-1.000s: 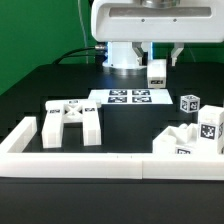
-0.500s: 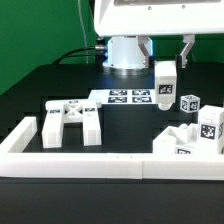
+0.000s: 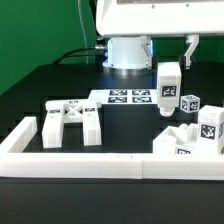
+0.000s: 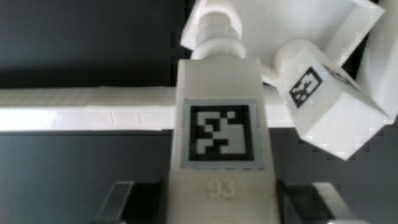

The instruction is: Assemble chair

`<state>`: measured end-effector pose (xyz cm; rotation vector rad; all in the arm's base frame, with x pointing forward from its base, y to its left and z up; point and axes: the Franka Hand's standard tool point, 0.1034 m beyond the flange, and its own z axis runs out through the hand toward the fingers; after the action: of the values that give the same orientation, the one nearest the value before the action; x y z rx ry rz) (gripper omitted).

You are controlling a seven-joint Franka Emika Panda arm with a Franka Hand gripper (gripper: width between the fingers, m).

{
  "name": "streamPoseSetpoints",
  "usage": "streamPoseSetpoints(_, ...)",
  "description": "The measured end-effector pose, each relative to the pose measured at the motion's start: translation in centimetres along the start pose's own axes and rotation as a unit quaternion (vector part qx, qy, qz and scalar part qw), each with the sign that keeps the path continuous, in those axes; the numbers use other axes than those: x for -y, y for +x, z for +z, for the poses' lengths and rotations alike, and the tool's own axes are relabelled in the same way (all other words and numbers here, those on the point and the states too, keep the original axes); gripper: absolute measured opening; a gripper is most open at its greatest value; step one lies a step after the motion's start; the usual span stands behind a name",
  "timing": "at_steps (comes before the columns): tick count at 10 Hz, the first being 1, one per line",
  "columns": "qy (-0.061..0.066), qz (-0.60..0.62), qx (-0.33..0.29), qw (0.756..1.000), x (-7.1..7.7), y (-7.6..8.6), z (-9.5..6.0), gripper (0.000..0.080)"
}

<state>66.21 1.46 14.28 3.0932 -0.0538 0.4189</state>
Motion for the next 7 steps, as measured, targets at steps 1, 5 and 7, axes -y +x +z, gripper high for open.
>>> streamPoseSetpoints(1, 0.0, 0.0, -0.008, 1.0, 0.05, 0.03, 0.06, 0.0291)
streamPoseSetpoints(5, -0.007, -0.009, -0.124, 0.992, -0.01, 0.12, 0.3, 0.0291)
streamPoseSetpoints(7, -0.009, -0.014, -0.146, 0.989, 0.33, -0.28, 0.93, 0.0291)
